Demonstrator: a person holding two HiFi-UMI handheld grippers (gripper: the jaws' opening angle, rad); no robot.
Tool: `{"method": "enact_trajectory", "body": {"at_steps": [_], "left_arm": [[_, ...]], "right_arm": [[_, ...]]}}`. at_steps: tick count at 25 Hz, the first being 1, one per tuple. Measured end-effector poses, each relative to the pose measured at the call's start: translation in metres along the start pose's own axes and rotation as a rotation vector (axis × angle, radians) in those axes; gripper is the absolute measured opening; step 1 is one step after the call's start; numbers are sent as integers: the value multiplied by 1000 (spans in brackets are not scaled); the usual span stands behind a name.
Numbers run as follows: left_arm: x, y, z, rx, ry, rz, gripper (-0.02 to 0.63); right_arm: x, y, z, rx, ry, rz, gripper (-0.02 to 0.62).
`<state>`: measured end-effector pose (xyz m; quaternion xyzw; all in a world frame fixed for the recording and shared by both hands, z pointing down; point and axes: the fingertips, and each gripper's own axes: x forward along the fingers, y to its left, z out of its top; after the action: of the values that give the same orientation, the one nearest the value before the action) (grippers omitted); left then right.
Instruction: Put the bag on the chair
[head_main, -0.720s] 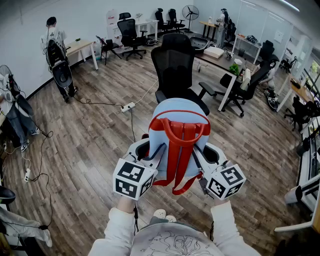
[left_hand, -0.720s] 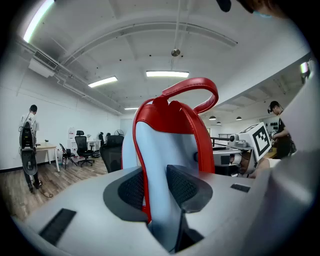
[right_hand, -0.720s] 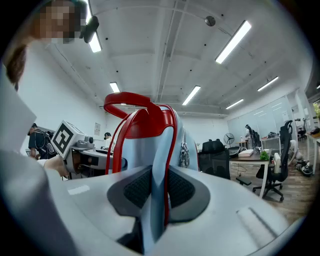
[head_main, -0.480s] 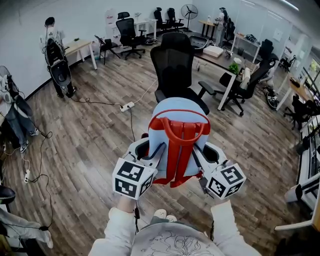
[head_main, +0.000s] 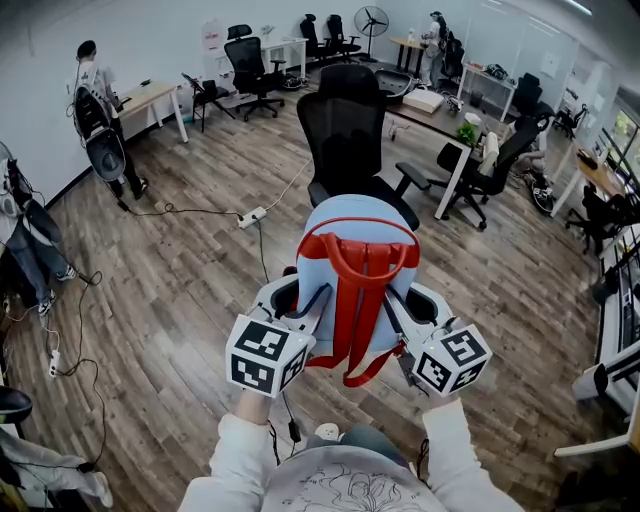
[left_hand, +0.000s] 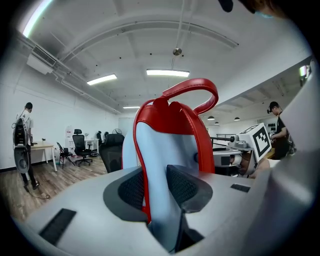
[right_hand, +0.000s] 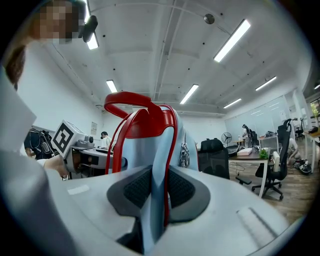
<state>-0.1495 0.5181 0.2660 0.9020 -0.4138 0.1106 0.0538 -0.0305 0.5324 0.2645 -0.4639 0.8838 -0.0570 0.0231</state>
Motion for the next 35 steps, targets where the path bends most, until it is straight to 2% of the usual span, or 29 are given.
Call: {"method": "enact_trajectory", "body": {"at_steps": [10, 16, 35], "left_arm": [[31, 31, 1, -8, 18, 0, 127], [74, 57, 6, -20, 27, 11, 127], [287, 150, 71, -38, 2, 85, 127]], "right_arm": [[38, -23, -4, 21, 14, 0, 83], [74, -58, -5, 25, 22, 10, 83], [228, -253, 31, 9, 21, 94, 83]]}}
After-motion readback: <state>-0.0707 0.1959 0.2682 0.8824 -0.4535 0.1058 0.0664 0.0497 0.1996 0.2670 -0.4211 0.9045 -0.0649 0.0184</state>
